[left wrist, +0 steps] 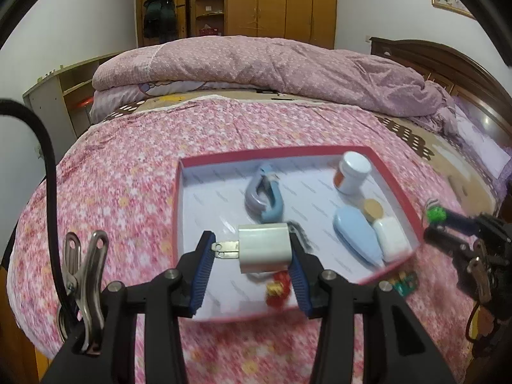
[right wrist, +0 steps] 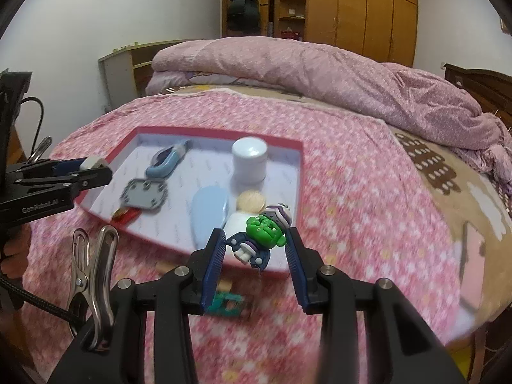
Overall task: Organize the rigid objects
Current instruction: 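Carry the white plug and green toy figure over the red tray, then release the white plug with left gripper while right releases the green figure in the tray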
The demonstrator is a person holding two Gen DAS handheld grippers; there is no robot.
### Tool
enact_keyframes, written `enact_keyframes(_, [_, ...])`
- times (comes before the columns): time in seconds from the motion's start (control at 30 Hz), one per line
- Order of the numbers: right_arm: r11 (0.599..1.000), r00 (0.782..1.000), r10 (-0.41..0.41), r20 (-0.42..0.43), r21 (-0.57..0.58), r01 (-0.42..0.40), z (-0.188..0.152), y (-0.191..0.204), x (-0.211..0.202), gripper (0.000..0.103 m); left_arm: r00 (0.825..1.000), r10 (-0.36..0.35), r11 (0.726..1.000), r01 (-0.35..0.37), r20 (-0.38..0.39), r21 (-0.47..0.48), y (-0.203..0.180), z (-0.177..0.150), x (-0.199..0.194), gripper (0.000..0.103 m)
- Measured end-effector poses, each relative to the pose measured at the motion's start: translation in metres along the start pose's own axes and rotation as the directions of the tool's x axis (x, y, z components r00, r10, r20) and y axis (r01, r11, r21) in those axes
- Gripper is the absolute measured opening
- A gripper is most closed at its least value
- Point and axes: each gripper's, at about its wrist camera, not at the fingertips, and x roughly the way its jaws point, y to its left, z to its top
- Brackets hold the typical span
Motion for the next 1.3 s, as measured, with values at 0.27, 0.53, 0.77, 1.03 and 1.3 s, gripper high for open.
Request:
enact_keyframes(0.27, [0.999,0.999,-0.033,0.001,-0.025,0.033,0.031,-0.007,0.027,0.039,1.0,0.016,1.0,-0.016,0.011,0.019,0.01,0.025,0.025,0.047])
enact_keyframes(0.53, [0.998,0.999,-0.037,0.016,-0.042,0.038,0.059,-0.018,0.062,0.04,0.999,0.035,0.999,-0.035,-0.008,-0.014,0.017,0.043,0.059,0.047])
enact_keyframes(0.77, [0.999,1.0,-0.027,0.01,-0.031,0.027,0.066,-0.025,0.085,0.04,0.997,0.05,0.998,-0.052,-0.053,-0.038,0.023,0.045,0.086,0.047])
enact_keyframes(1.03, [0.999,1.0,-0.023,-0.003,-0.029,0.023,0.066,-0.031,0.1,0.04,0.995,0.05,0.997,-0.055,-0.09,-0.062,0.026,0.041,0.102,0.047])
enact_keyframes(1.3, [1.0,1.0,-0.02,-0.021,-0.013,0.02,0.065,-0.034,0.108,0.04,0.995,0.059,0.996,-0.064,-0.081,-0.056,0.025,0.041,0.103,0.047])
